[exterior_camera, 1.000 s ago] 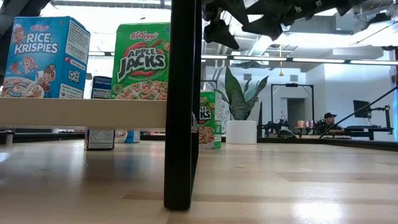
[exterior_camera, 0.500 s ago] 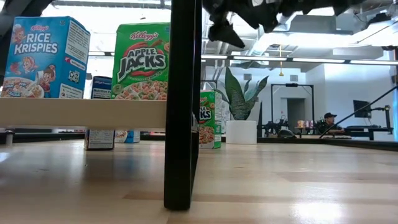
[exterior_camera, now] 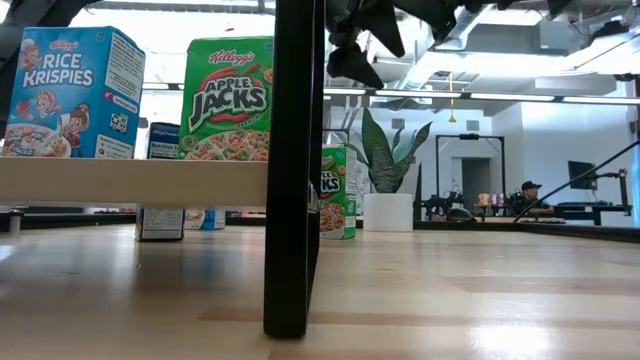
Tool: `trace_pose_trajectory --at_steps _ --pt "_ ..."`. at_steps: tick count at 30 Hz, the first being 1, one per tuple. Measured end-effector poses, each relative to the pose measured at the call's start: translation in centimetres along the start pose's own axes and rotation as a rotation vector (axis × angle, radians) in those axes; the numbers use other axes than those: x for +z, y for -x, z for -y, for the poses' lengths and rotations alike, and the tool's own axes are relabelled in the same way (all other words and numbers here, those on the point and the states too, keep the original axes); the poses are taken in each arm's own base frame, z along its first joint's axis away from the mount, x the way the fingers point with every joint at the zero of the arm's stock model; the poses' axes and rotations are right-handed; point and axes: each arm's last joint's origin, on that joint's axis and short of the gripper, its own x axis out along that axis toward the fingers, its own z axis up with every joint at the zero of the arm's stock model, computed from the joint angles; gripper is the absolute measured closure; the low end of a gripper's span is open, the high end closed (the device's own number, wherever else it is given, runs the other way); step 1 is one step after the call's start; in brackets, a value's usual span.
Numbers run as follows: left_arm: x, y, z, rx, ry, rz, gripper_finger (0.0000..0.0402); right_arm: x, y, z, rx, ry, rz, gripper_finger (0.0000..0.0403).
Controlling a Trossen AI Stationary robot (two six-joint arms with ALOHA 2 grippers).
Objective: Stack cereal on shelf
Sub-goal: Put the top blue cereal box on the shelf aligned with the other blue cereal box
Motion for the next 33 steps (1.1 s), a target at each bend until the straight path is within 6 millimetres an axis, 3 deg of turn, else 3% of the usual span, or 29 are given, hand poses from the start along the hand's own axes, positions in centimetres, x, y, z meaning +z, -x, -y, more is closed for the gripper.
trace_pose_trajectory --at_steps 10,16,20,33 --pt "0.1 0.0 0.2 -0.011 -0.006 0.012 0.0005 -1.1 -1.1 0.3 0.014 -0.023 -0.057 0.0085" --pt "-0.4 0.0 0.1 0.009 -0.012 -0.038 0.0005 0.3 0.5 0.0 -0.002 -0.020 0.018 0.0085" --pt "-0.1 0.0 0.2 0.001 -0.016 -0.007 0.0005 0.2 0.7 0.4 -0.042 -0.017 0.003 0.0085" --pt "0.1 -0.1 1.1 -0.014 -0.055 0.017 0.0005 -1.0 -0.7 0.9 -0.026 -0.032 -0.058 0.0085"
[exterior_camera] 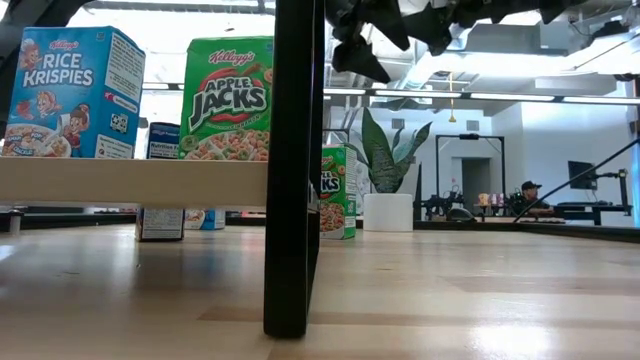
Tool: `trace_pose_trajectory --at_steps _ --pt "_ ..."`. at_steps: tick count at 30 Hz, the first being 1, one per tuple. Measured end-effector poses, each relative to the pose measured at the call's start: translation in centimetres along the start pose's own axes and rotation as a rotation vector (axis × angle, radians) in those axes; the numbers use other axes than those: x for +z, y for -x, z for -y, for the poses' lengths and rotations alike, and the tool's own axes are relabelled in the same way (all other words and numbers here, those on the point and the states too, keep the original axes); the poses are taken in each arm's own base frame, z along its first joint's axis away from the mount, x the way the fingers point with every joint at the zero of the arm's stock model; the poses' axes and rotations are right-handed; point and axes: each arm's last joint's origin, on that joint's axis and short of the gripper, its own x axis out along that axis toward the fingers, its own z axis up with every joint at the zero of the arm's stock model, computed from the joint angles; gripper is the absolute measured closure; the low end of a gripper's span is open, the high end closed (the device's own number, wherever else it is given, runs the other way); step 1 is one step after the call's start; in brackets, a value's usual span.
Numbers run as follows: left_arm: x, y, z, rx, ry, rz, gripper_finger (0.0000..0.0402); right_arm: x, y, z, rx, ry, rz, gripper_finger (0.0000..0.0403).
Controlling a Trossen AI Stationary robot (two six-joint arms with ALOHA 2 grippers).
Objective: Stack cereal on shelf
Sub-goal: Put the top blue cereal box on the shelf aligned with the other blue cereal box
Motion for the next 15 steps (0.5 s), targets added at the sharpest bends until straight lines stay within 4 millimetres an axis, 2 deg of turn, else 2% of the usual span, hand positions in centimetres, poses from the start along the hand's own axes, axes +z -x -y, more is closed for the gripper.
trace_pose_trajectory --at_steps 15 --pt "0.2 0.1 -0.6 0.033 0.029 0.021 0.0005 0.0 -0.2 -1.4 0.068 -0.041 0.000 0.0085"
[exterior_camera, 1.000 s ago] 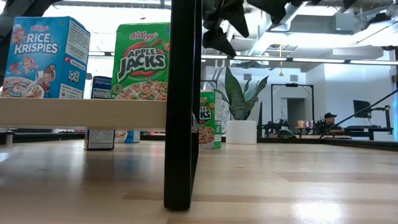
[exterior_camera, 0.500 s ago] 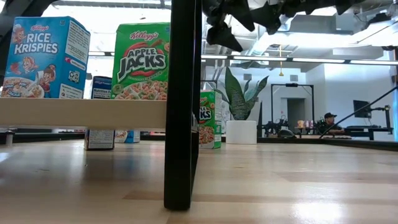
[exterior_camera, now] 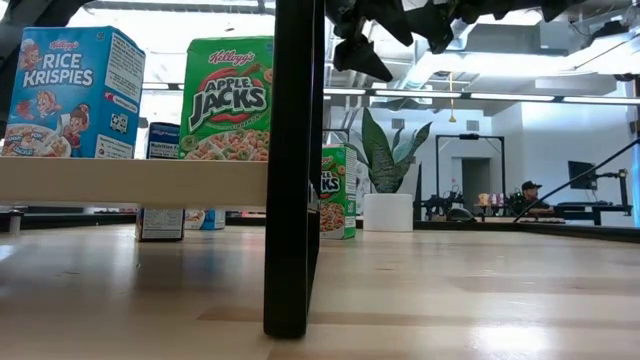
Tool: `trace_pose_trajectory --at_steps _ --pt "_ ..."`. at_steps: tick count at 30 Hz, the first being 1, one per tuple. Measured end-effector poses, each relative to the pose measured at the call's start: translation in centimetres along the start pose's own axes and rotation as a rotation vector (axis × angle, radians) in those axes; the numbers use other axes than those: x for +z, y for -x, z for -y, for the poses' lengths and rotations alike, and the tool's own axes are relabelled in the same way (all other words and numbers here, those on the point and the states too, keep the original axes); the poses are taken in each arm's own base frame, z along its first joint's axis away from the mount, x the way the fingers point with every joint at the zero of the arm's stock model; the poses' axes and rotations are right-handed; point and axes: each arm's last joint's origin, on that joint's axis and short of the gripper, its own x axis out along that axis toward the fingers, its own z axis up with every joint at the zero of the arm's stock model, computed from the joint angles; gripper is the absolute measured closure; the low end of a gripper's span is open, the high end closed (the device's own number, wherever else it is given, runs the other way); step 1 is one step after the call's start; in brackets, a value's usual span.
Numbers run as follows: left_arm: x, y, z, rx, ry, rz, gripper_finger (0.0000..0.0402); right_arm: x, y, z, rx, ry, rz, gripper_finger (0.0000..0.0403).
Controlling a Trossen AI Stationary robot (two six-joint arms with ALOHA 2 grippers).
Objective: Stack cereal on shelf
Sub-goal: Put the top blue cereal box on the shelf aligned with the other blue cereal box
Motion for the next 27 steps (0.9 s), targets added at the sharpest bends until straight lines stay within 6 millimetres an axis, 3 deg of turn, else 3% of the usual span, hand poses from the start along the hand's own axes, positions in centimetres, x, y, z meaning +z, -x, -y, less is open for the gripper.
trace_pose_trajectory --at_steps 8,12,20,27 --pt "-0.1 0.0 -0.3 0.006 0.009 -0.010 0.0005 0.0 -0.1 -0.1 0.001 -0.001 0.001 0.0085" --pt "-0.3 0.0 -0.3 0.014 0.016 -0.035 0.0005 0.0 0.2 0.5 -0.101 0.009 0.000 0.0085" --pt "-3.2 1.0 -1.3 0.107 -0.056 -0.353 0.0005 1.1 3.9 1.1 -0.206 0.019 0.032 0.0085" --pt "-3.5 1.2 -3.3 0.139 -0.170 -0.390 0.0005 1.7 6.9 0.6 -0.246 0.020 0.067 0.0085"
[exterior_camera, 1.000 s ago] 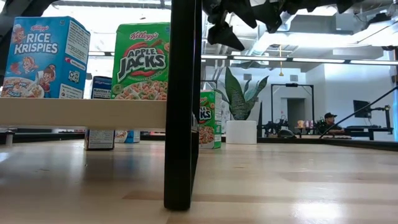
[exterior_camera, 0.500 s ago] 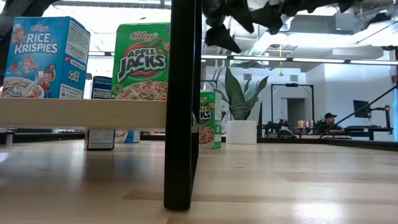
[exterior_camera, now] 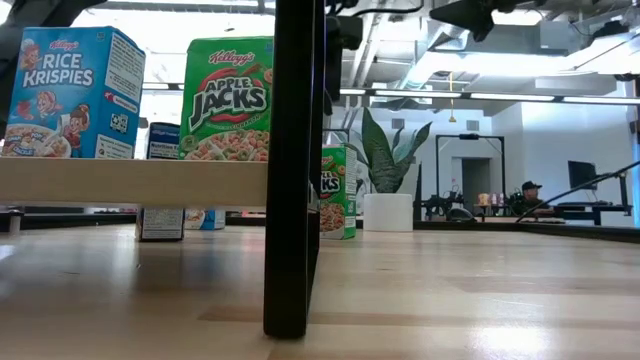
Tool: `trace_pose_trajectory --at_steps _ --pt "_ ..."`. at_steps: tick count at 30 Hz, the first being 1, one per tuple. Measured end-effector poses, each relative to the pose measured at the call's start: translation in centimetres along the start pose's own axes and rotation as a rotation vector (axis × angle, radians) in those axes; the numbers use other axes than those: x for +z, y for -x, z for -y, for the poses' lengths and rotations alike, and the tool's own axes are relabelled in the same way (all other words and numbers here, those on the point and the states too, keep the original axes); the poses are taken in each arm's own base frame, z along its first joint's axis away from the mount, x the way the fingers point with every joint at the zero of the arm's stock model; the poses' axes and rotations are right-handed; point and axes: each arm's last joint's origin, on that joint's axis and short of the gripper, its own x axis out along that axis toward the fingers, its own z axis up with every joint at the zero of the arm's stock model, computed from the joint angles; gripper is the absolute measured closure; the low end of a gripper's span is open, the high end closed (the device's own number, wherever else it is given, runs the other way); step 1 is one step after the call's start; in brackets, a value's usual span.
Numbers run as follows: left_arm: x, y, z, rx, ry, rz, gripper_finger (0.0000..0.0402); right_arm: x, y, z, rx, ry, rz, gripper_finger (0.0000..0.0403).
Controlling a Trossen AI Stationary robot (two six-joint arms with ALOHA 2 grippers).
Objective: Stack cereal on shelf
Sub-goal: Put the top blue cereal box on the shelf aligned with the other blue cereal box, then put the top blue cereal box on the shelf aligned with the other blue cereal boxes
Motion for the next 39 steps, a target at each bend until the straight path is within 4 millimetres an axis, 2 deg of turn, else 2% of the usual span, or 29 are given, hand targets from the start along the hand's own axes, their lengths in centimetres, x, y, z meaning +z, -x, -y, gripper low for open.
trace_pose_trajectory --at_steps 9,14,19,25,39 --pt "0.2 -0.5 -2.0 -0.022 -0.078 0.066 0.0005 -0.2 0.4 0.5 -0.043 -0.030 -0.019 0.0085" --pt "-0.3 -1.9 -2.7 -0.050 -0.072 0.082 0.0005 -0.4 0.0 0.9 -0.066 -0.036 -0.044 0.0085" --pt "-1.1 -3.7 -2.8 -0.057 -0.074 0.065 0.0005 -0.6 -0.1 1.1 -0.078 -0.047 -0.055 0.0085" --pt "-1.7 -4.9 -2.7 -0.057 -0.106 0.050 0.0005 -0.7 -0.2 1.3 -0.101 -0.050 -0.064 0.0085" --pt "-2.7 -6.8 -2.9 -0.012 -0.114 0.028 0.0005 -0.7 -0.3 1.5 -0.111 -0.053 -0.069 0.0085"
